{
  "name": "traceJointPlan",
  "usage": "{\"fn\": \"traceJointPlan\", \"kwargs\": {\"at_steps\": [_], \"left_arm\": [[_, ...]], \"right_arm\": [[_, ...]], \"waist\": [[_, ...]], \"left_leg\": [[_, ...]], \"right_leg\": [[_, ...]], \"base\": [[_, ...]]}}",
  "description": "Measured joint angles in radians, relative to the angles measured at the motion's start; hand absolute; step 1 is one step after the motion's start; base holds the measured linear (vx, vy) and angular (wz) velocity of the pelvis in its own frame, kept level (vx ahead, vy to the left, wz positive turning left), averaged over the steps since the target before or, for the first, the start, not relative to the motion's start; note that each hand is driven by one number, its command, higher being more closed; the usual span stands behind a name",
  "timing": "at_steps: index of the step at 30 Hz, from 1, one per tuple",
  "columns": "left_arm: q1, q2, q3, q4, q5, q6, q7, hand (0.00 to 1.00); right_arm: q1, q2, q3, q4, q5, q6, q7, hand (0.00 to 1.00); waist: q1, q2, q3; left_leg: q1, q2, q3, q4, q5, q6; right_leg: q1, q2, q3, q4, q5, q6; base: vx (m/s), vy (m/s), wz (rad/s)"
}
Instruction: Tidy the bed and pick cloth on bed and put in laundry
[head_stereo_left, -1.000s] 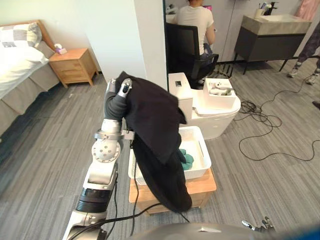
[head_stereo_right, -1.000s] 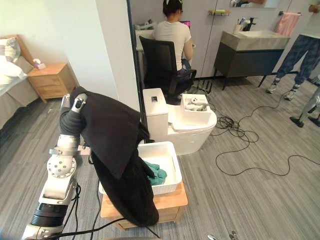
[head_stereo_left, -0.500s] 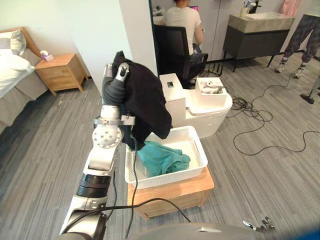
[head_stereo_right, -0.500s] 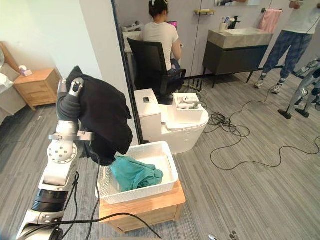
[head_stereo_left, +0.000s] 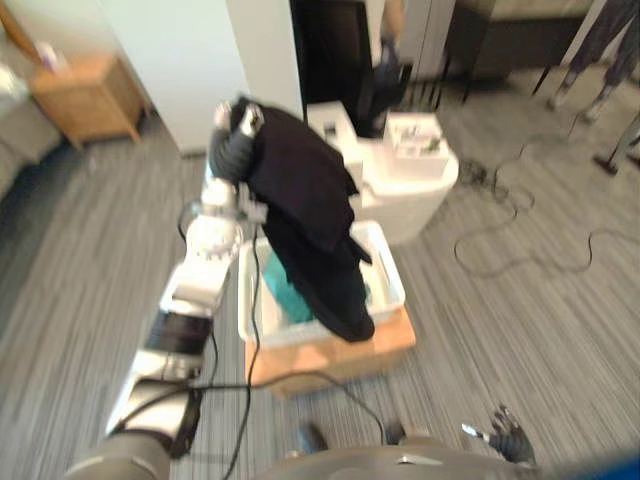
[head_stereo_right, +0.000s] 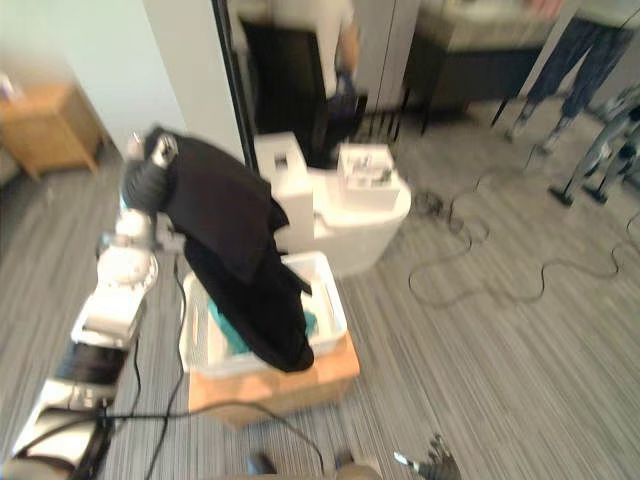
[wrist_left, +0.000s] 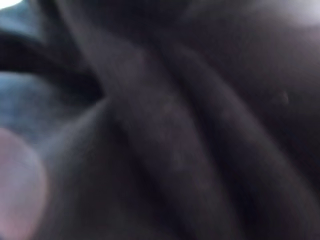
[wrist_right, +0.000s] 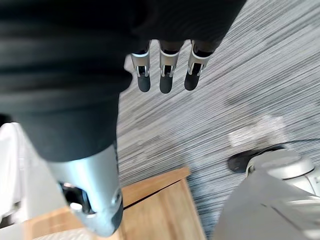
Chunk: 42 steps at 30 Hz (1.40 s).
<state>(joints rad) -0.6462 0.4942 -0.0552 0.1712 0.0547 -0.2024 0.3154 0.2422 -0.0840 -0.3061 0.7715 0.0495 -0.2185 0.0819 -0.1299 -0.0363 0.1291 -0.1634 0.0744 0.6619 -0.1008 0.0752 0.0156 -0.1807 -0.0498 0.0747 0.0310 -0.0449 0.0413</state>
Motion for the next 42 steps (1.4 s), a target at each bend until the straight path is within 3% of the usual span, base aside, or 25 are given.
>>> {"fn": "traceJointPlan", "kwargs": {"at_steps": [2,4,8,11,15,21,23,31,35,39,42], "left_arm": [[-0.042,0.029,0.004,0.065,0.001,0.002,0.062,1.00],[-0.042,0.029,0.006,0.082,0.012,0.004,0.087,1.00],[-0.113,0.023,0.007,0.086,0.046,0.005,0.092,1.00],[-0.139,0.022,0.013,0.085,0.045,-0.008,0.082,1.00],[-0.135,-0.016,0.015,0.084,0.044,-0.036,0.003,1.00],[-0.033,-0.027,-0.050,0.036,0.027,-0.073,-0.143,1.00],[0.029,-0.072,-0.075,0.013,-0.024,-0.075,-0.192,1.00],[0.187,-0.153,-0.123,-0.004,-0.035,-0.075,-0.207,1.00],[0.221,-0.174,-0.122,-0.004,-0.040,-0.051,-0.182,1.00],[0.226,-0.177,-0.101,0.053,-0.168,0.021,-0.184,1.00],[0.236,-0.198,-0.056,0.162,-0.201,0.071,-0.187,1.00]], "right_arm": [[-0.002,0.002,0.000,-0.034,0.052,0.001,0.016,0.00],[0.005,0.001,-0.005,-0.044,0.072,0.007,0.030,0.00],[0.012,0.003,-0.003,-0.068,0.082,0.015,0.064,0.00],[0.011,0.001,-0.003,-0.094,0.082,0.006,0.071,0.00],[0.011,-0.020,-0.004,-0.110,0.082,-0.017,0.075,0.00],[0.009,-0.020,0.001,-0.125,0.062,-0.017,0.072,0.00],[0.005,-0.020,0.004,-0.129,0.062,-0.016,0.070,0.00],[-0.006,-0.018,0.021,-0.132,0.062,0.019,0.047,0.00],[-0.008,-0.018,0.023,-0.153,0.062,0.038,0.032,0.00],[-0.014,-0.018,0.045,-0.187,0.063,0.039,0.023,0.00],[-0.032,-0.016,0.060,-0.188,0.063,0.055,0.020,0.00]], "waist": [[-0.014,-0.032,0.056],[-0.019,-0.038,0.069],[-0.015,-0.005,0.091],[-0.010,0.001,0.094],[0.010,0.010,0.105],[0.011,0.021,0.126],[0.012,0.028,0.139],[0.031,0.032,0.177],[0.038,0.032,0.183],[0.039,0.030,0.208],[0.041,0.026,0.220]], "left_leg": [[-0.025,0.008,0.026,-0.001,0.032,0.021],[-0.032,0.002,0.043,0.001,0.040,0.037],[-0.027,0.007,0.050,0.001,0.032,0.036],[-0.016,0.016,0.061,0.001,0.027,0.029],[-0.005,0.021,0.077,0.001,0.022,0.021],[0.006,0.022,0.092,0.000,0.017,0.014],[0.007,0.021,0.093,0.000,0.017,0.014],[0.002,0.020,0.083,0.001,0.017,0.014],[-0.010,0.018,0.065,0.001,0.018,0.015],[-0.017,0.013,0.045,0.001,0.017,0.014],[-0.030,0.013,0.043,0.002,0.020,0.018]], "right_leg": [[-0.024,0.010,0.023,-0.007,0.046,0.004],[-0.043,0.010,0.038,0.001,0.056,0.015],[-0.054,0.012,0.049,0.028,0.055,0.014],[-0.053,0.021,0.051,0.042,0.049,0.006],[-0.052,0.025,0.059,0.047,0.033,-0.011],[-0.050,0.024,0.066,0.052,0.018,-0.005],[-0.050,0.023,0.065,0.053,0.018,-0.005],[-0.052,0.022,0.052,0.057,0.012,0.002],[-0.059,0.018,0.039,0.068,-0.003,0.002],[-0.068,0.013,0.019,0.093,-0.024,0.000],[-0.087,0.013,0.017,0.108,-0.030,0.002]], "base": [[-0.04,0.014,-0.25],[0.04,0.061,-0.26],[0.06,0.056,-0.09],[0.03,0.001,-0.08],[0.00,-0.017,-0.11],[-0.01,-0.016,-0.06],[0.00,0.000,0.00],[0.01,0.001,0.03],[0.05,0.006,0.14],[0.05,-0.002,0.13],[0.09,-0.006,0.03]]}}
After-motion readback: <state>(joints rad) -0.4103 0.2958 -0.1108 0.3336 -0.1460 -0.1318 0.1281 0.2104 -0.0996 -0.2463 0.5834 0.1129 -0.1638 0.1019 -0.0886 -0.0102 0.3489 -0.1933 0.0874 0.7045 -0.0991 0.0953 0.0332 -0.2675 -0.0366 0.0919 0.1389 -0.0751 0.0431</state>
